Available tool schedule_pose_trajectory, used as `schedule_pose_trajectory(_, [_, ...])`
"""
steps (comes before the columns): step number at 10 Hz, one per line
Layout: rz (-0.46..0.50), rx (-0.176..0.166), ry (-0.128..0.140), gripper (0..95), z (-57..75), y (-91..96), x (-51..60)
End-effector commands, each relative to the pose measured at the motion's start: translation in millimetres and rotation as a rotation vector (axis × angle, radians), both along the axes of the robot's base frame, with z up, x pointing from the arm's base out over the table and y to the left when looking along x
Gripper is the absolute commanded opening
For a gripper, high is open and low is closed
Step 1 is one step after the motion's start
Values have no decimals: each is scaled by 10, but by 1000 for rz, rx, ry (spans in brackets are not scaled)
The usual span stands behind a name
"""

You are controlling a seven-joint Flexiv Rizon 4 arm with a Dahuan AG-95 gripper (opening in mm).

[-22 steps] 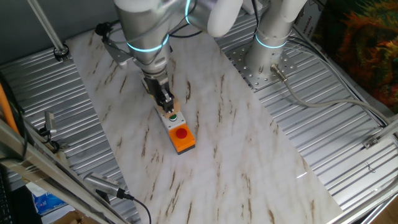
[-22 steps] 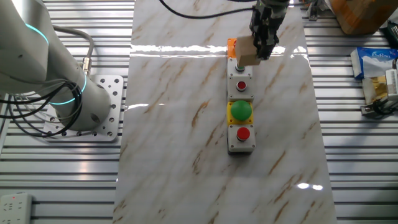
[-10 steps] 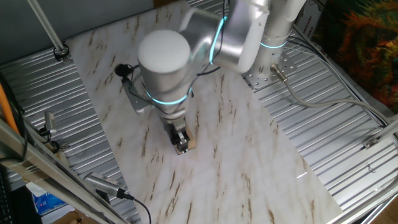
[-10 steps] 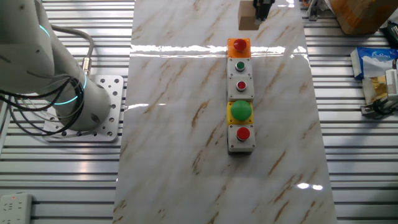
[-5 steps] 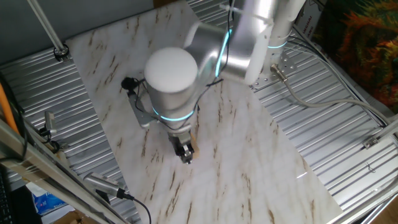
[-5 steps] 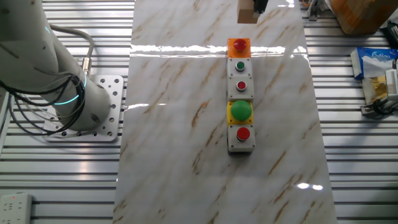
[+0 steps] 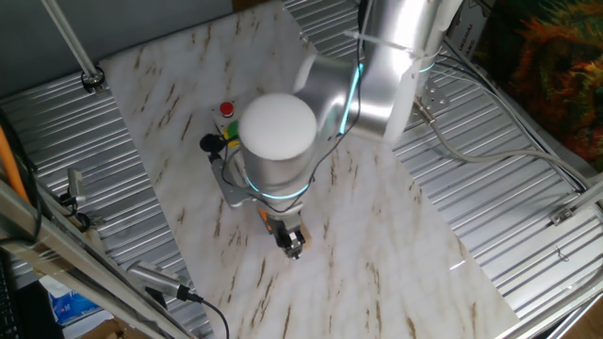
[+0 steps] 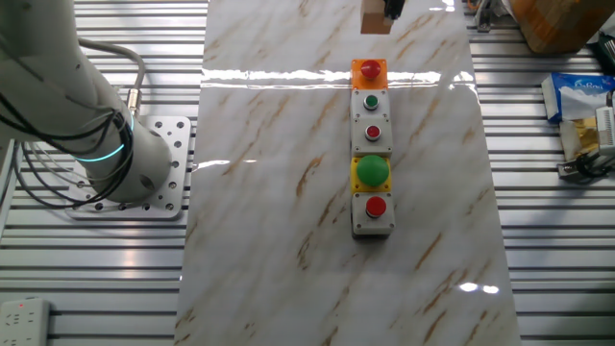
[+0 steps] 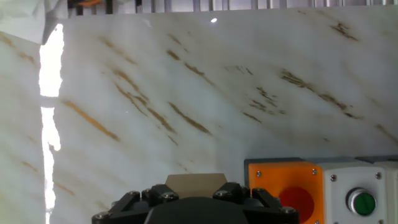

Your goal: Pick up the small block on the left and move it to the right

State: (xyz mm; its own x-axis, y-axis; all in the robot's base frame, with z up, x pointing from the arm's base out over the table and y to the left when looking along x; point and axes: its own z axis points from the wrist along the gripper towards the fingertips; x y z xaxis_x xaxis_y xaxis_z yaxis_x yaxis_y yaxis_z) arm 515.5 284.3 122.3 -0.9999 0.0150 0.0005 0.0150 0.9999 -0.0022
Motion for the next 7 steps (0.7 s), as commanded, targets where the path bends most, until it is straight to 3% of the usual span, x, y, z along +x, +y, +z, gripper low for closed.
schedule_pose_trajectory(1, [2,4,0,0,-74,-22,-7])
schedule_pose_trajectory(4, [20,2,-13,0,-401,-78,-47])
schedule_pose_trajectory(7, [27,2,-15,0,-480,-69,-48])
